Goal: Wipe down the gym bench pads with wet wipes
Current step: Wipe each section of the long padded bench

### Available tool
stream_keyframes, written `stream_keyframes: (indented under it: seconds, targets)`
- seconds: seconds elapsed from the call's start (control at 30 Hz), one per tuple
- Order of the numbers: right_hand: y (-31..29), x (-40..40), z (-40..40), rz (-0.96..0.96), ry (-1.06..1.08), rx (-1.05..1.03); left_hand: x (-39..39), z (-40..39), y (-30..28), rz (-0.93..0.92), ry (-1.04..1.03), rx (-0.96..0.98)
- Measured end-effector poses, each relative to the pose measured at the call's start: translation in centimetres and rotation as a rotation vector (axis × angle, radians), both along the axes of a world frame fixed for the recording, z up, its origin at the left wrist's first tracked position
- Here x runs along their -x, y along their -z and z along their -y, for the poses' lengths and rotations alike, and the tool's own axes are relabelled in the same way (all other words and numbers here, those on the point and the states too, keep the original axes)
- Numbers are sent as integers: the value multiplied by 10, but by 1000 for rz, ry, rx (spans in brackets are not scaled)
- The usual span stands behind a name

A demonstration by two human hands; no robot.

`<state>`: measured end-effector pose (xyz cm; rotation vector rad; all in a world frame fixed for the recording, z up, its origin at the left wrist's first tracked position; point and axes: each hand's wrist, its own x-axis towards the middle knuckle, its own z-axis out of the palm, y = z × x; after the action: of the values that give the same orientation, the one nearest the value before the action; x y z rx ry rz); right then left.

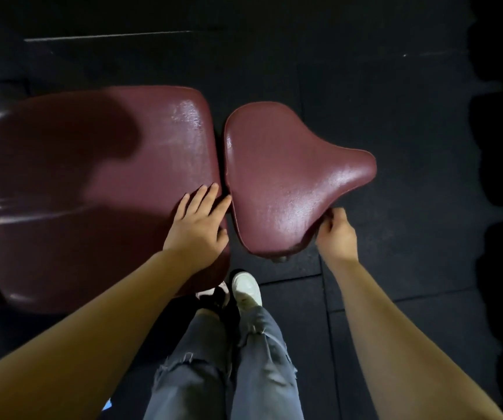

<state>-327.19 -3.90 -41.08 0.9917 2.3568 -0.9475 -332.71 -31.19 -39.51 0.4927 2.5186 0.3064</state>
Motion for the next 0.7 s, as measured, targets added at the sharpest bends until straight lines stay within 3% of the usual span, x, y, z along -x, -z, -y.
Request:
stream_keyframes:
  seconds: [0.1, 0.37, 0.5, 0.7]
  targets:
    - [-33, -23, -7, -65, -137, 56, 9, 4, -20, 74, -26, -18]
    - [-135, -32, -1, -243, -122, 139, -37, 31, -103, 70, -199, -2]
    - [-175, -20, 27, -248, -223, 156, -77, 56, -140, 66, -239, 59]
    - [-209, -13, 100, -315, -406, 206, -134, 108, -170, 59, -468, 50]
